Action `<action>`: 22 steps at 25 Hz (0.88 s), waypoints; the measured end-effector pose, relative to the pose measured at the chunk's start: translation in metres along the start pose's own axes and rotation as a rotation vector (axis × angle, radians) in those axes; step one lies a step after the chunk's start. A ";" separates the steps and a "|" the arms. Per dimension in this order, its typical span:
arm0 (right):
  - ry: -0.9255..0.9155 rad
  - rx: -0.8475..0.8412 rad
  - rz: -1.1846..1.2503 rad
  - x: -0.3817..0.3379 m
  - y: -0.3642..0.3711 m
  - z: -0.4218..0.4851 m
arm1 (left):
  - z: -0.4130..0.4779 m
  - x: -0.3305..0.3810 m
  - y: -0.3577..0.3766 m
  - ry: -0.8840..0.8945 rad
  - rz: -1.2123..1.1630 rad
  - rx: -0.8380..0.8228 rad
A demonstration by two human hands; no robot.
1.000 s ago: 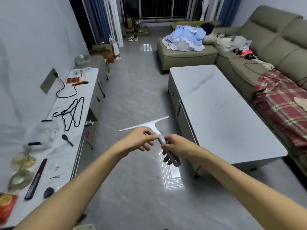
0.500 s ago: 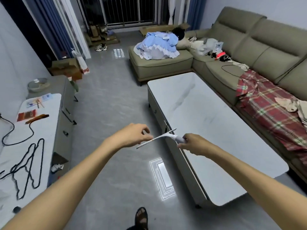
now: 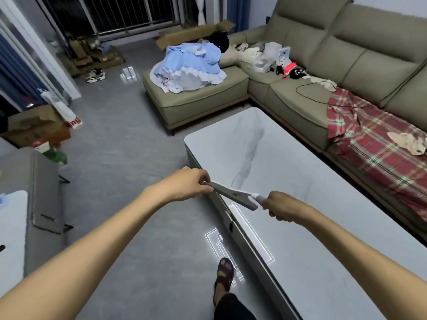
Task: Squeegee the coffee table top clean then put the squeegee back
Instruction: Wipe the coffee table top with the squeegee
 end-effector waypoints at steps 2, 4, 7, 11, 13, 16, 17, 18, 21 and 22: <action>0.005 -0.027 -0.005 -0.026 -0.032 0.046 | 0.049 -0.018 -0.041 -0.018 0.056 -0.012; 0.001 -0.027 0.036 -0.058 -0.068 0.079 | 0.090 -0.037 -0.085 -0.027 0.066 0.011; 0.012 -0.002 0.130 -0.102 -0.129 0.123 | 0.153 -0.067 -0.146 -0.030 0.052 -0.003; 0.062 0.014 0.366 -0.127 -0.176 0.197 | 0.247 -0.099 -0.197 0.024 0.030 -0.103; 0.107 0.070 0.473 -0.130 -0.192 0.237 | 0.305 -0.114 -0.221 0.076 0.060 -0.162; 0.199 0.139 0.623 -0.128 -0.208 0.277 | 0.377 -0.123 -0.255 0.138 0.078 -0.247; 0.223 0.159 0.672 -0.128 -0.214 0.286 | 0.398 -0.123 -0.265 0.151 0.081 -0.268; 0.242 0.177 0.722 -0.128 -0.218 0.292 | 0.414 -0.123 -0.273 0.156 0.077 -0.281; 0.278 0.223 0.836 -0.126 -0.241 0.320 | 0.467 -0.123 -0.294 0.166 0.042 -0.321; 0.286 0.233 0.854 -0.124 -0.252 0.335 | 0.488 -0.123 -0.301 0.165 0.047 -0.325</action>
Point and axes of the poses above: each hand's wrist, its own z-axis towards the middle knuckle, its own y-axis out of the palm, x = y × z, the point moved 9 cm from there along z, towards the middle knuckle, and after that the axes turned 10 degrees about -x, right-handed, at the moved point
